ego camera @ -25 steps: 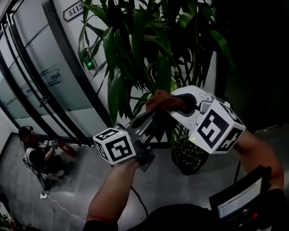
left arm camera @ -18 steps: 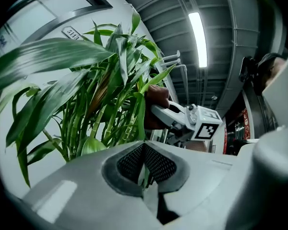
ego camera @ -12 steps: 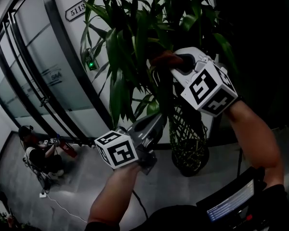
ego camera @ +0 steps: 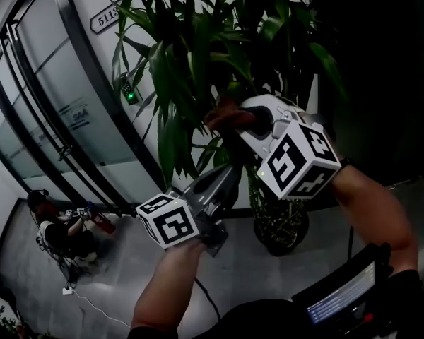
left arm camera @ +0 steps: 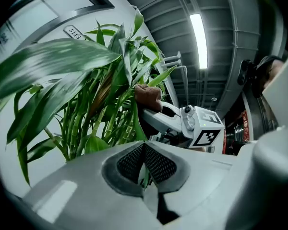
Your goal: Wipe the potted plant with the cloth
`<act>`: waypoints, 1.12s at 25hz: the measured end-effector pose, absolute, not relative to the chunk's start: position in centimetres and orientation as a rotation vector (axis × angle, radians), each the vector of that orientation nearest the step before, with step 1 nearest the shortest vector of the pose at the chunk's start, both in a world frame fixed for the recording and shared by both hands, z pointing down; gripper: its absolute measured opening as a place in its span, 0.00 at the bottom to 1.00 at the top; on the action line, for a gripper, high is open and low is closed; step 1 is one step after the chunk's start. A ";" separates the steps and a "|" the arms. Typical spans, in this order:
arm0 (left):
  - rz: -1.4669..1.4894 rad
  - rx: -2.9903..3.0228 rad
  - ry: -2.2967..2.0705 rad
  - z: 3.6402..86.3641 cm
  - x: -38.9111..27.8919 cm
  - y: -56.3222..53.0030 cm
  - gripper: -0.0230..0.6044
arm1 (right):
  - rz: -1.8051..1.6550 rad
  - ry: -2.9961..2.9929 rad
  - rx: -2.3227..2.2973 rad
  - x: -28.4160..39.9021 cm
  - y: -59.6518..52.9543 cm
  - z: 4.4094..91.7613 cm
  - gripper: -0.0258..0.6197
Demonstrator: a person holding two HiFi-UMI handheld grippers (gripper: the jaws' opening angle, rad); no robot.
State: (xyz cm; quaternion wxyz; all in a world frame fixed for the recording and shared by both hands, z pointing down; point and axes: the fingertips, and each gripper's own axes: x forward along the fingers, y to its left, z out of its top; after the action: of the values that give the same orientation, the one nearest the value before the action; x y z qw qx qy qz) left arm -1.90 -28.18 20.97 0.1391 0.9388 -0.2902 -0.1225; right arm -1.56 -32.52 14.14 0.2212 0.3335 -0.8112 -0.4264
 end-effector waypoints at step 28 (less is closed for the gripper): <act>-0.398 2.713 -0.815 20.5 -1.9 -28.2 0.06 | -1.042 -2.393 1.011 2.1 -31.4 11.0 0.14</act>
State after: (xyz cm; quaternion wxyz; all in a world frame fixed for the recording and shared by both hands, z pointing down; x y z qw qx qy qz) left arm -1.89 -28.19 20.48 0.1400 0.9390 -0.2822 -0.1376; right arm 2.15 -31.36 11.03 0.1704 0.3559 -0.8425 -0.3668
